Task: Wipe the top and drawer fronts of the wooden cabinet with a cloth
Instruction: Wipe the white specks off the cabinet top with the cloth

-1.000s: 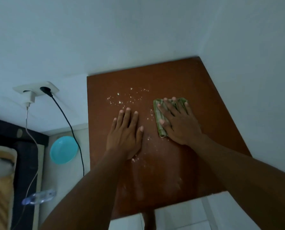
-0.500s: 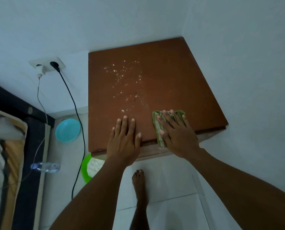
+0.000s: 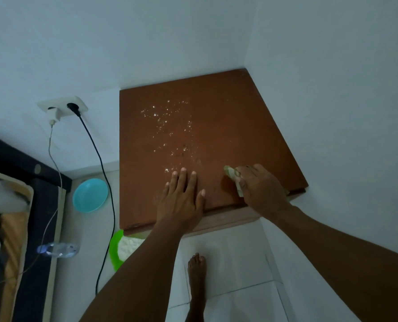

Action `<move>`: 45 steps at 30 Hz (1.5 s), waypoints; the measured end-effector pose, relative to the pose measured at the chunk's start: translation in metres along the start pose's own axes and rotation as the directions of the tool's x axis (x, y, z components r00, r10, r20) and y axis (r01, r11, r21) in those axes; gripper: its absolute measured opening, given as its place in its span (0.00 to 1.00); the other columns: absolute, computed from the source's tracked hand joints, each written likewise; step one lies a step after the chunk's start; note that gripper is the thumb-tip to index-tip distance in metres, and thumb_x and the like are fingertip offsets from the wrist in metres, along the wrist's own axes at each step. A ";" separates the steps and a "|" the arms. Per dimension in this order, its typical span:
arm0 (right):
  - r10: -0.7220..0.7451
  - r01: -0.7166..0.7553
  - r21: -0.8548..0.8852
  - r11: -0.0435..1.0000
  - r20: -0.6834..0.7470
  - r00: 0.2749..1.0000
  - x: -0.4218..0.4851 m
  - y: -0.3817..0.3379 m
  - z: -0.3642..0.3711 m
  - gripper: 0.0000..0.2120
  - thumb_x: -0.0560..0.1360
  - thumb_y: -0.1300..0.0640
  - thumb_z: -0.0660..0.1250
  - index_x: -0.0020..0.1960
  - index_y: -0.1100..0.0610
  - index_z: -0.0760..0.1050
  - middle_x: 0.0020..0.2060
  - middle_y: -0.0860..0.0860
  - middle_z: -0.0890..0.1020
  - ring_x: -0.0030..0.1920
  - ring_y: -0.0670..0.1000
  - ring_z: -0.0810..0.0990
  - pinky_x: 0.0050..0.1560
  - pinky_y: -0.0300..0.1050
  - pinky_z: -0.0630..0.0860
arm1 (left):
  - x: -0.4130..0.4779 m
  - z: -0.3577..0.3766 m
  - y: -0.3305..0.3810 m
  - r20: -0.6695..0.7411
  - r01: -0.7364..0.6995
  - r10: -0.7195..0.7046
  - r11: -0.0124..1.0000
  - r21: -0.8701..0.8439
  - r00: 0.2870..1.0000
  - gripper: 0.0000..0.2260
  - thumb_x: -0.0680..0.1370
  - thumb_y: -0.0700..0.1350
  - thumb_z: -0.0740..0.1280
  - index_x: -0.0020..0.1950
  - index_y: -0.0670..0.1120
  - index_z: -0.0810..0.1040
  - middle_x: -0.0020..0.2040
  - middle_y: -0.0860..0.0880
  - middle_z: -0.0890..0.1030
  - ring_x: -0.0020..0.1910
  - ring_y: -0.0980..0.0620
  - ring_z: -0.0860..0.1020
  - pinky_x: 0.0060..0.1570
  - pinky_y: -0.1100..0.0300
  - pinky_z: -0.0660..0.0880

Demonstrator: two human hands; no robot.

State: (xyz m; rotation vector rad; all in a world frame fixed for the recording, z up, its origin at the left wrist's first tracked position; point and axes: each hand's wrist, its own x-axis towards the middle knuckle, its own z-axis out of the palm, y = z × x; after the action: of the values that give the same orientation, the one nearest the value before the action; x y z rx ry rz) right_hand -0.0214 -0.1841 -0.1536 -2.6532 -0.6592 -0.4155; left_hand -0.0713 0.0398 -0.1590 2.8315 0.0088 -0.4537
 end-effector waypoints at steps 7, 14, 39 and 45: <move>0.112 -0.108 -0.060 0.992 0.071 0.991 0.115 0.044 0.014 0.11 0.80 0.59 0.63 0.59 0.62 0.78 0.44 0.59 0.83 0.43 0.58 0.79 0.38 0.51 0.78 | 0.098 -0.031 0.011 0.056 -0.069 0.069 0.998 -0.003 0.996 0.30 0.84 0.62 0.42 0.84 0.52 0.43 0.84 0.49 0.40 0.82 0.48 0.38 0.81 0.49 0.42; 0.168 -0.148 -0.144 0.979 0.145 0.975 0.254 0.101 0.061 0.14 0.81 0.57 0.62 0.64 0.61 0.75 0.54 0.61 0.82 0.54 0.62 0.77 0.50 0.55 0.76 | 0.223 -0.068 0.001 0.065 -0.138 0.136 0.990 0.037 0.989 0.30 0.84 0.62 0.42 0.84 0.52 0.44 0.84 0.50 0.39 0.82 0.49 0.37 0.80 0.49 0.41; 0.195 -0.088 -0.273 0.958 0.393 0.899 0.216 0.106 0.107 0.29 0.81 0.40 0.41 0.81 0.44 0.46 0.81 0.49 0.53 0.81 0.58 0.49 0.77 0.66 0.50 | 0.233 -0.069 -0.014 0.028 -0.140 0.138 0.987 0.080 0.990 0.28 0.85 0.58 0.42 0.84 0.51 0.42 0.84 0.50 0.39 0.82 0.50 0.37 0.80 0.51 0.42; 0.182 -0.080 -0.262 0.962 0.394 0.901 0.110 0.071 0.078 0.29 0.82 0.40 0.43 0.81 0.44 0.42 0.82 0.48 0.48 0.81 0.56 0.44 0.78 0.65 0.47 | 0.145 -0.041 -0.011 0.048 -0.052 0.049 0.997 0.060 0.998 0.29 0.85 0.59 0.41 0.83 0.50 0.40 0.83 0.50 0.37 0.81 0.50 0.35 0.80 0.51 0.41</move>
State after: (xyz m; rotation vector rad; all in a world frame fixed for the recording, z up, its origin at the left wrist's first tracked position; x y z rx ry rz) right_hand 0.1217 -0.1670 -0.2022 -3.0309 -0.5702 0.1278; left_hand 0.0787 0.0560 -0.1693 2.8730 -0.0875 -0.5177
